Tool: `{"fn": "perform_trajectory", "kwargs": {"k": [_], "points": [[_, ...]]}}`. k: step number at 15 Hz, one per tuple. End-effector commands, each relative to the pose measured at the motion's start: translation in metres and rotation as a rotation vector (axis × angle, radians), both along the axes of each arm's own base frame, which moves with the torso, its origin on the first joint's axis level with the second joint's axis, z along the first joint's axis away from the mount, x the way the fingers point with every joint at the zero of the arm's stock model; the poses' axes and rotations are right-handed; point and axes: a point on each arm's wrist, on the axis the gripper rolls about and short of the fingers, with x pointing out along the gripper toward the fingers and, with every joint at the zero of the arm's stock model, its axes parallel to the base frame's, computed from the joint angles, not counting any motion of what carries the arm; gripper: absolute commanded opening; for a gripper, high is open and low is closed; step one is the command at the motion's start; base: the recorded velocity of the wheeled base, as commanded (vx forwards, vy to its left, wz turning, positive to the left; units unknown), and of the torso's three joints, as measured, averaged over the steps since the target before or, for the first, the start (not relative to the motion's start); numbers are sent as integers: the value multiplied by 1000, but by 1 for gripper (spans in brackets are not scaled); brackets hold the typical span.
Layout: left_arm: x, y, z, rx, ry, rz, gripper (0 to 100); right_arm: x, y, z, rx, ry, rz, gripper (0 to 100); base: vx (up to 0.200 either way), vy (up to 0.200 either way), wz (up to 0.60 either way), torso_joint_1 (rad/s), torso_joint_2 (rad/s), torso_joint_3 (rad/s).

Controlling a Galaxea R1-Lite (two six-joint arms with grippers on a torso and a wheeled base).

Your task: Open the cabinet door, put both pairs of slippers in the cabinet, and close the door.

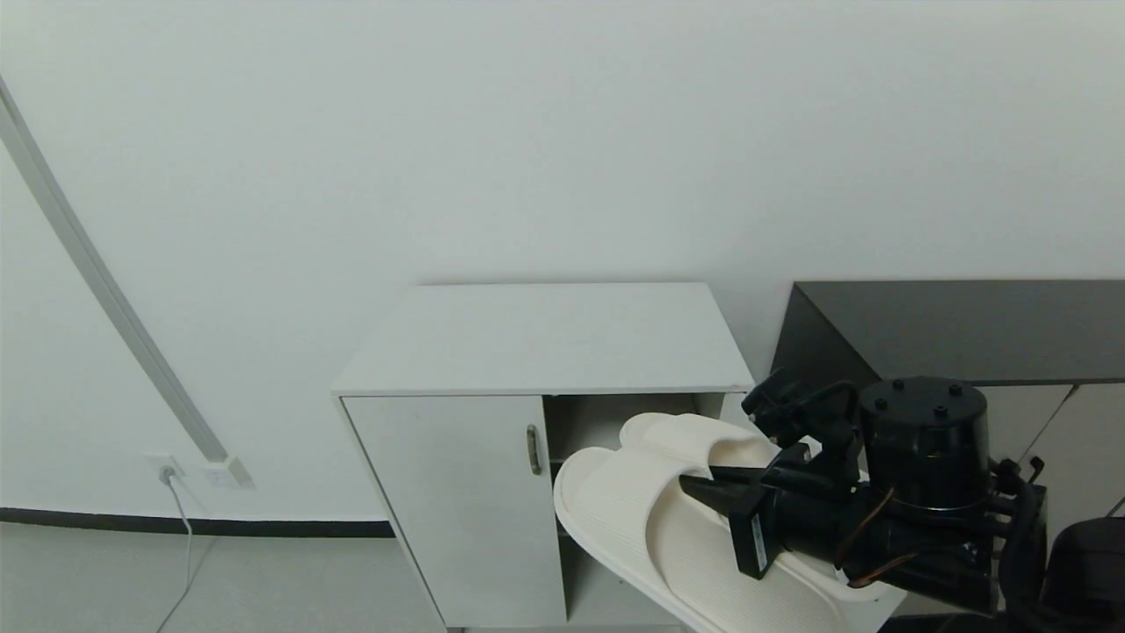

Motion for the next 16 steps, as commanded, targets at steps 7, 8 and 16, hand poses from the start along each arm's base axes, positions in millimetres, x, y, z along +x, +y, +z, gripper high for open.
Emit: {"fn": "perform_trajectory", "kwargs": {"k": [7, 8, 16], "points": [[0, 0, 0, 0, 0, 1, 0, 1, 1, -3, -7, 7, -1, 0, 0, 0, 0, -185, 431, 238], [0, 0, 0, -2, 1, 1, 0, 0, 0, -5, -11, 12, 0, 0, 0, 0, 0, -222, 549, 310], [0, 0, 0, -3, 1, 1, 0, 1, 1, -5, -7, 5, 1, 0, 0, 0, 0, -218, 536, 317]]}}
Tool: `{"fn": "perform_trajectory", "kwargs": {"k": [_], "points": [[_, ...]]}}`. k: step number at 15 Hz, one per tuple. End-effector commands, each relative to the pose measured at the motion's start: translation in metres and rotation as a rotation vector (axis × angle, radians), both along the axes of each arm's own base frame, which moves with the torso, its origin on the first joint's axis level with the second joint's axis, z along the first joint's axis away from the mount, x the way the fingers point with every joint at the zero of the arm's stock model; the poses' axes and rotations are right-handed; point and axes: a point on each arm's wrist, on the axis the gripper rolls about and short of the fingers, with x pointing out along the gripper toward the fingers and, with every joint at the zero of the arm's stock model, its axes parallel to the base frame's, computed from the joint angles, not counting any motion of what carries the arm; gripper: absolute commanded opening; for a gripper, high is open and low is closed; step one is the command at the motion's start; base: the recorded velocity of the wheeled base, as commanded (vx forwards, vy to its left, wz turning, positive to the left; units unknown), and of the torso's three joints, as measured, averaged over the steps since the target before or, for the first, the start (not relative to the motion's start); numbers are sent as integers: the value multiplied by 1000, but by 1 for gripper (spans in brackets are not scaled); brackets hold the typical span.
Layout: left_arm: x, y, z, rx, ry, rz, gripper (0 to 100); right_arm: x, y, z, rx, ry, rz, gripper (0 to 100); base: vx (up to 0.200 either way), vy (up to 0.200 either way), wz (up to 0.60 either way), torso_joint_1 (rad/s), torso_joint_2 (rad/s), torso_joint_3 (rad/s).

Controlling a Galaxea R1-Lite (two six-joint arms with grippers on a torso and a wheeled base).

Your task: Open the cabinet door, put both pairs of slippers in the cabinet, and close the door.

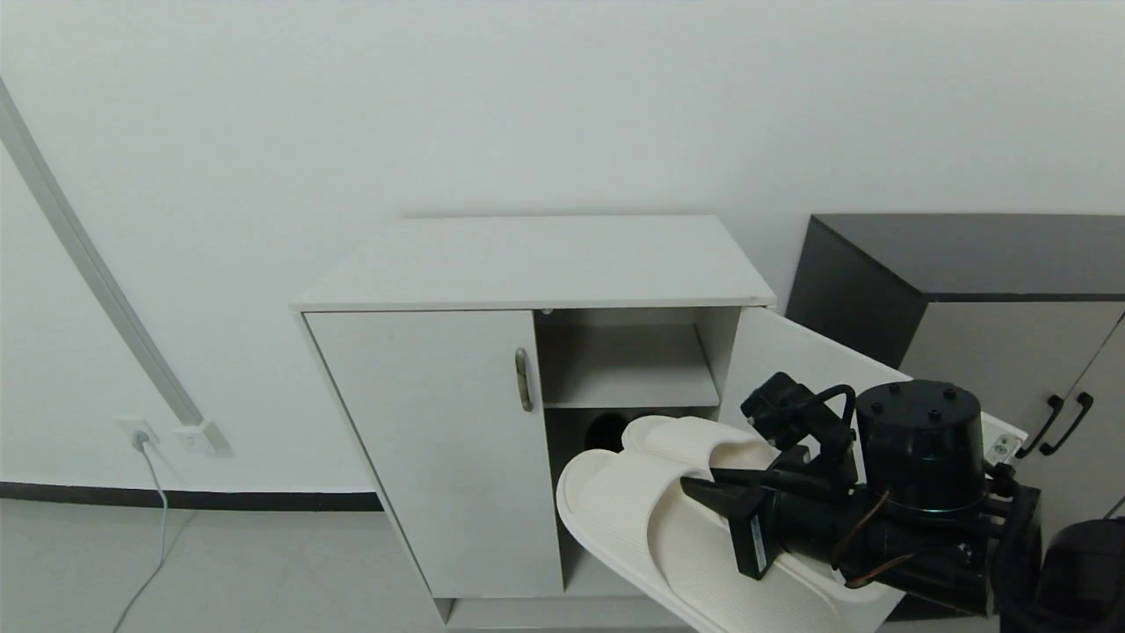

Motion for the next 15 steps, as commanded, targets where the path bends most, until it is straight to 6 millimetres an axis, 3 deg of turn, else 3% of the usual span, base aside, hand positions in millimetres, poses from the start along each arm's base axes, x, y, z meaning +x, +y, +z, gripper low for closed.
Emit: {"fn": "perform_trajectory", "kwargs": {"k": [1, 10, 15], "points": [[0, 0, 0, -1, 0, 2, 0, 0, 0, -1, -2, 2, 2, 0, 0, 0, 0, -198, 510, 325], [0, 0, 0, -5, 0, 3, 0, 1, 2, -6, -3, -1, -4, 0, 0, 0, 0, -155, 486, 327], [0, 0, 0, -5, -1, 3, 0, 8, 8, -24, -2, -22, -41, 0, 0, 0, 0, -59, 266, 197]]}}
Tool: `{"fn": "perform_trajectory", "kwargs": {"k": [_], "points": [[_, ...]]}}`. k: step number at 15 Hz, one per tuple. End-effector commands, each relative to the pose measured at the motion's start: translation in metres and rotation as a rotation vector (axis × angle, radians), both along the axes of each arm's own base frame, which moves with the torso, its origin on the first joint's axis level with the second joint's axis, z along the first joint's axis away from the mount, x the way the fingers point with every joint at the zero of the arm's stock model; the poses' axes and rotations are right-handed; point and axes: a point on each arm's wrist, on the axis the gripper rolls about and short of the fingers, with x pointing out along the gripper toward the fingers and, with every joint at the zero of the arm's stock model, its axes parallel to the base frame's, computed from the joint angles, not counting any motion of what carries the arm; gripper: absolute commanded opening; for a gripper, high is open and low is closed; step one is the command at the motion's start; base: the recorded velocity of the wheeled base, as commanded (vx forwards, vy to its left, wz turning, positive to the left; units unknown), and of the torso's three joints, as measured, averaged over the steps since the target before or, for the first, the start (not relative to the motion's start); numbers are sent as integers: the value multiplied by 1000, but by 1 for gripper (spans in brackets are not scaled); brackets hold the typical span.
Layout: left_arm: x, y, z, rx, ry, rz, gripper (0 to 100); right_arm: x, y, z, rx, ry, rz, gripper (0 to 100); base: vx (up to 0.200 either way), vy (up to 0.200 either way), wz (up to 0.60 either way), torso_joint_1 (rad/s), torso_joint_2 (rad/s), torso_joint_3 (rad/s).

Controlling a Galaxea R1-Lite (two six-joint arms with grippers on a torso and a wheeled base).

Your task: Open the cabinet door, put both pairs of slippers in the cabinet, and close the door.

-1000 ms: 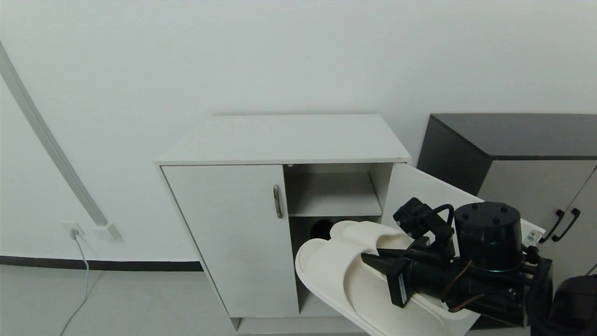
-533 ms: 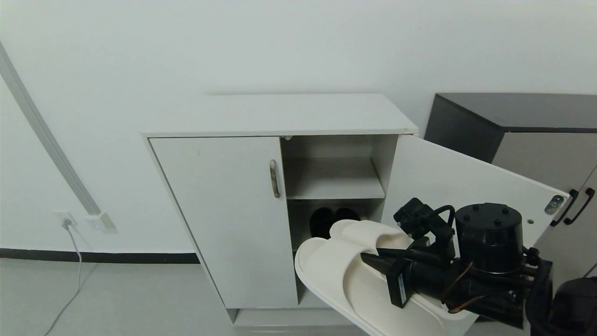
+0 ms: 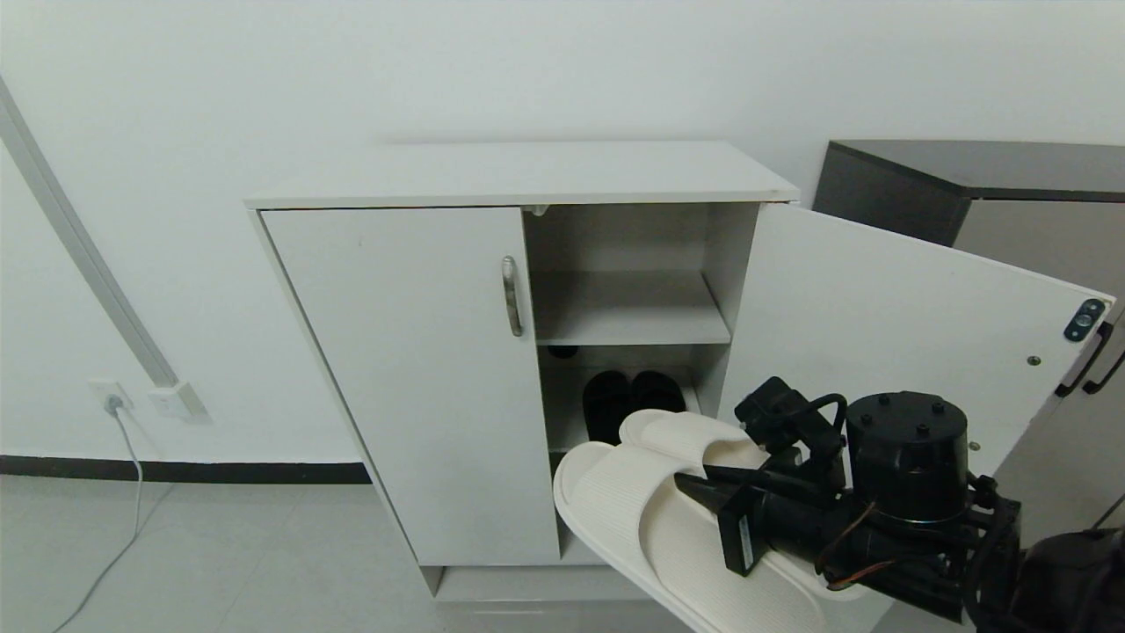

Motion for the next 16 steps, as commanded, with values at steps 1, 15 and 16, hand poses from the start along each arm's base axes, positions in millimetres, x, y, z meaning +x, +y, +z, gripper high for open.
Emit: {"fn": "perform_trajectory", "kwargs": {"k": [1, 15, 16], "points": [[0, 0, 0, 0, 1, 0, 0, 2, 5, -18, -25, 18, -7, 0, 0, 0, 0, 0, 0, 0], [0, 0, 0, -2, 1, 0, 0, 2, 22, -43, -46, -33, 21, 0, 0, 0, 0, -17, 134, 116], [0, 0, 0, -2, 1, 0, 0, 2, 22, -43, -32, -47, 20, 0, 0, 0, 0, 0, 0, 0]]}}
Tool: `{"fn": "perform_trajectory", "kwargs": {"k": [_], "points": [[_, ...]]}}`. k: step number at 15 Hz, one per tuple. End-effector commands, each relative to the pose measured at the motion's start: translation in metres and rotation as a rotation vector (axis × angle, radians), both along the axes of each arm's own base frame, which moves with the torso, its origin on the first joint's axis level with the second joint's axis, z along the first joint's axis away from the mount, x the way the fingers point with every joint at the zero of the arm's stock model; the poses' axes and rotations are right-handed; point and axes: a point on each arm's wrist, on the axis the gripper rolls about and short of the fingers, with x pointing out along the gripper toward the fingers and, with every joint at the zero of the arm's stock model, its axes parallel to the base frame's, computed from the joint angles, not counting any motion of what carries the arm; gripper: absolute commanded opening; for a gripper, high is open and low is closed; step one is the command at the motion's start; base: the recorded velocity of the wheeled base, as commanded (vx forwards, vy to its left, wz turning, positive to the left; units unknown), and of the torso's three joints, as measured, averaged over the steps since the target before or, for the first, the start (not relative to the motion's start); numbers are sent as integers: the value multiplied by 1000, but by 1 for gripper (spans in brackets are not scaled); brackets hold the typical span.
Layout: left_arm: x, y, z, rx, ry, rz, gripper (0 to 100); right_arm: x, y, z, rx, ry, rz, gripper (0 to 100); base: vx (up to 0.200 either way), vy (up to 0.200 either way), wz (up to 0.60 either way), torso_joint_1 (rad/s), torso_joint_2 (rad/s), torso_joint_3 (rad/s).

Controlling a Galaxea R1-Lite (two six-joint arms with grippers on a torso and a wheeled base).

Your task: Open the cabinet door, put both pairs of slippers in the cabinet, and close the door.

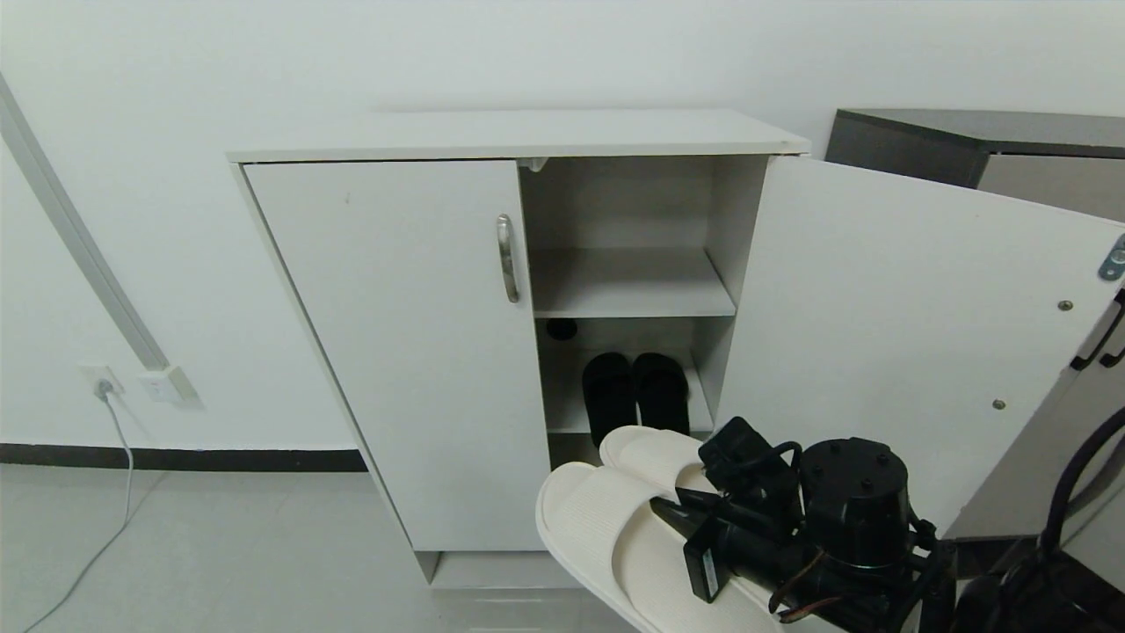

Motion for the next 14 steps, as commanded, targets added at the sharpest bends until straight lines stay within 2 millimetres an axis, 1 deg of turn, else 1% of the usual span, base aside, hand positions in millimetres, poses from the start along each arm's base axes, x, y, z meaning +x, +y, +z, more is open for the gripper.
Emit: {"fn": "perform_trajectory", "kwargs": {"k": [1, 4, 5, 6, 7, 8, 9, 10, 11, 12, 13, 14], "points": [[0, 0, 0, -1, 1, 0, 0, 1, 1, -8, -6, 3, 0, 0, 0, 0, 0, 0, 0, 0], [0, 0, 0, -1, -1, 2, 0, 1, 1, -13, -25, -27, 7, 0, 0, 0, 0, 0, 0, 0], [0, 0, 0, -1, -1, 2, 0, 5, 8, -12, -27, -45, -26, 0, 0, 0, 0, 0, 0, 0], [0, 0, 0, -1, -1, 7, 0, 14, 28, -8, -29, -85, -156, 0, 0, 0, 0, 0, 0, 0], [0, 0, 0, -1, 1, 13, 0, 20, 39, -7, -39, -101, -246, 0, 0, 0, 0, 0, 0, 0], [0, 0, 0, 2, 2, 19, 0, 23, 60, -3, -42, -89, -339, 0, 0, 0, 0, 0, 0, 0], [0, 0, 0, 2, 2, 17, 0, 21, 72, 5, -23, -46, -361, 0, 0, 0, 0, 0, 0, 0], [0, 0, 0, 1, 2, 19, 0, 24, 79, 20, 11, -23, -427, 0, 0, 0, 0, 0, 0, 0], [0, 0, 0, 1, 2, 19, 0, 27, 81, 29, 15, -12, -492, 0, 0, 0, 0, 0, 0, 0], [0, 0, 0, 2, 2, 19, 0, 30, 85, 41, 24, -20, -608, 0, 0, 0, 0, 0, 0, 0], [0, 0, 0, 4, 1, 17, 0, 30, 88, 46, 35, -29, -633, 0, 0, 0, 0, 0, 0, 0], [0, 0, 0, 5, 2, 17, 0, 29, 89, 61, 67, -46, -642, 0, 0, 0, 0, 0, 0, 0]]}}
